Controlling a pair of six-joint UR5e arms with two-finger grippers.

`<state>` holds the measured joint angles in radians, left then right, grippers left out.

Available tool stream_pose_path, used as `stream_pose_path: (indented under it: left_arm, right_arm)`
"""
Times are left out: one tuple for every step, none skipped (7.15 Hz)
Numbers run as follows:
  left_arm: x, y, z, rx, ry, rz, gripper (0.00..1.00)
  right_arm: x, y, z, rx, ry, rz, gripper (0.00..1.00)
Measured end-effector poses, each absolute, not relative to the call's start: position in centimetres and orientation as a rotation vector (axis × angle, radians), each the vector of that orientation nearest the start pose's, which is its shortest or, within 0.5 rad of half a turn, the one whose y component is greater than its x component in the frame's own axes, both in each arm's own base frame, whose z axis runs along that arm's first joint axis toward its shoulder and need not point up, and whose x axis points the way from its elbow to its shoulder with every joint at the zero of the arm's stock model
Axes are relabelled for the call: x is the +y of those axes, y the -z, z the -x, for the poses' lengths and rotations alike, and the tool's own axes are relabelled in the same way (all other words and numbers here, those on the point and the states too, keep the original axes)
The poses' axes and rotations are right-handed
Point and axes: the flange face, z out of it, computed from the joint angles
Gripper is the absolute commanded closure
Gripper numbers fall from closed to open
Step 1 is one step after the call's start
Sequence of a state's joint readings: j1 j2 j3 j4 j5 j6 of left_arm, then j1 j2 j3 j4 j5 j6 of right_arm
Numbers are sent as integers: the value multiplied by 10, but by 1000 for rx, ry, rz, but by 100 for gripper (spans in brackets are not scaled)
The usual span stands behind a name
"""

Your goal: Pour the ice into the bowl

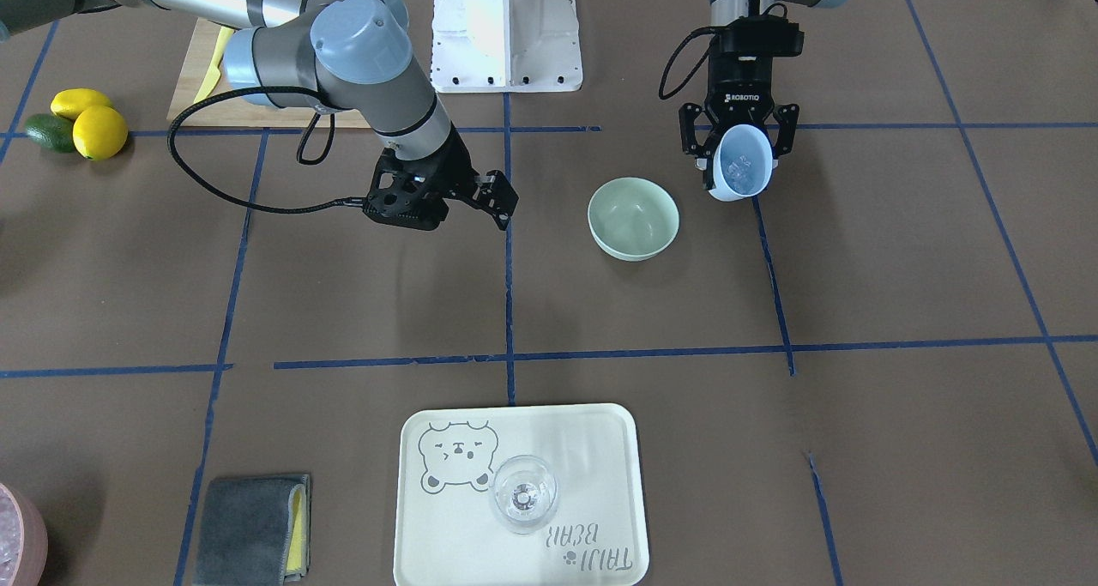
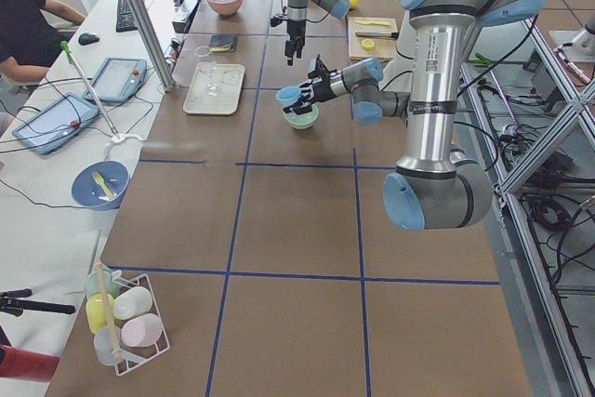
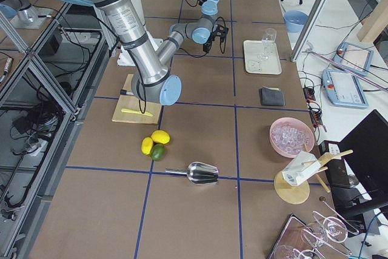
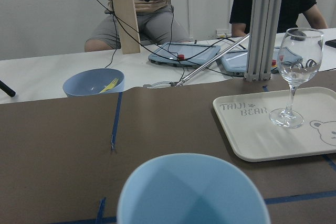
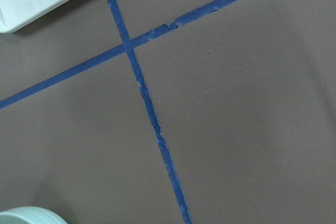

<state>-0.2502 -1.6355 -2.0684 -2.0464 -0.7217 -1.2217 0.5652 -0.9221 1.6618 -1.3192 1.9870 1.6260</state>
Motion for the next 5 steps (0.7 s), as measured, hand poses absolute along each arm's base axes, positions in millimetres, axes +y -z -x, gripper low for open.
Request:
stream_pose_path:
  left_arm:
    - [-320,-327,-415,712,390,-1000,100]
    - [-324,-325,-435,723,434,-989,100]
    - [-324,-319,-448,728,475,-998,100]
    - [-322,-314,-454,737,507,-1013,100]
    - [-321,-311,-455,739,525,-1027,100]
  right_arm:
    - [-441,-204,522,-1044,-357,123,0]
    - [-441,-204,522,-1044,-357,124,0]
    - [-441,-204,522,-1044,-357,123,0]
    - [-441,-204,522,-1044,-357,123,0]
    - [-441,-204,522,-1043,-357,123,0]
